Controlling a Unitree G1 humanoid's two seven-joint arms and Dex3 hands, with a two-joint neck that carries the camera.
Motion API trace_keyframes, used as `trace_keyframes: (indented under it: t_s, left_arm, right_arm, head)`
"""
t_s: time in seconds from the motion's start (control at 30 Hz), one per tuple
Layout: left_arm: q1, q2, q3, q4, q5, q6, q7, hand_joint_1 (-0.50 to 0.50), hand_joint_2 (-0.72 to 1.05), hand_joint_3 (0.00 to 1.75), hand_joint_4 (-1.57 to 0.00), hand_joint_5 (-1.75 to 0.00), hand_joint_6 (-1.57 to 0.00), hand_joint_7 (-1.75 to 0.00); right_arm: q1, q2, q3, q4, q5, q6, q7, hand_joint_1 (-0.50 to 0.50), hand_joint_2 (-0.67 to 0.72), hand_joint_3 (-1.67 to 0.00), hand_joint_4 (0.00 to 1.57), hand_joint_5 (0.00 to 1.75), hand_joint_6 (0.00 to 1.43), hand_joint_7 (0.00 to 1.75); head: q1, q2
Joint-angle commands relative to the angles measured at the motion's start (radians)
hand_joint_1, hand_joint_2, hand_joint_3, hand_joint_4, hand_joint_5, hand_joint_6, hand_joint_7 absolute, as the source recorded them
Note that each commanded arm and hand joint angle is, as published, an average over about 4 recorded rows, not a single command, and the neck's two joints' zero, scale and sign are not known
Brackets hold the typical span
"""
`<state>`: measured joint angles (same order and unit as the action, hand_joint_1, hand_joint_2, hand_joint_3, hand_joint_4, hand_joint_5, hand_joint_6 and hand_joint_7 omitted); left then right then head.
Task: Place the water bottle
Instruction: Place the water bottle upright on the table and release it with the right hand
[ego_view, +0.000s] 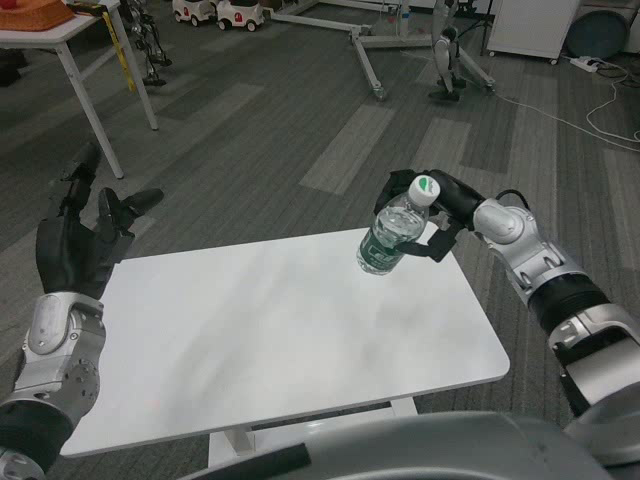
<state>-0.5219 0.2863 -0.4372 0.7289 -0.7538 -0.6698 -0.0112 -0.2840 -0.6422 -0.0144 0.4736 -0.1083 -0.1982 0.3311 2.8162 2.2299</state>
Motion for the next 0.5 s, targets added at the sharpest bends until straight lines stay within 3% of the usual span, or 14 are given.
trace_keyframes:
  t_s: [0.03, 0.5]
  left_arm:
    - [0.0, 0.007, 0.008, -0.003, 0.001, -0.002, 0.002, -0.46, 1.05, 0.79, -0.71, -0.72, -0.26, -0.21]
    - [0.0, 0.009, 0.008, -0.002, -0.001, -0.002, 0.002, -0.46, 1.05, 0.79, -0.71, -0.72, -0.26, -0.21]
  right_arm:
    - [-0.054, 0.0, -0.009, 0.004, -0.058, 0.051, 0.019, -0.46, -0.41, -1.21, 1.4, 1.07, 0.97, 1.61]
    - [-0.06, 0.016, 0.008, 0.012, -0.127, 0.094, 0.034, -0.46, -0.41, -1.21, 1.4, 1.07, 0.97, 1.61]
  head:
    - [0.0, -0.001]
    - [0.002, -0.004]
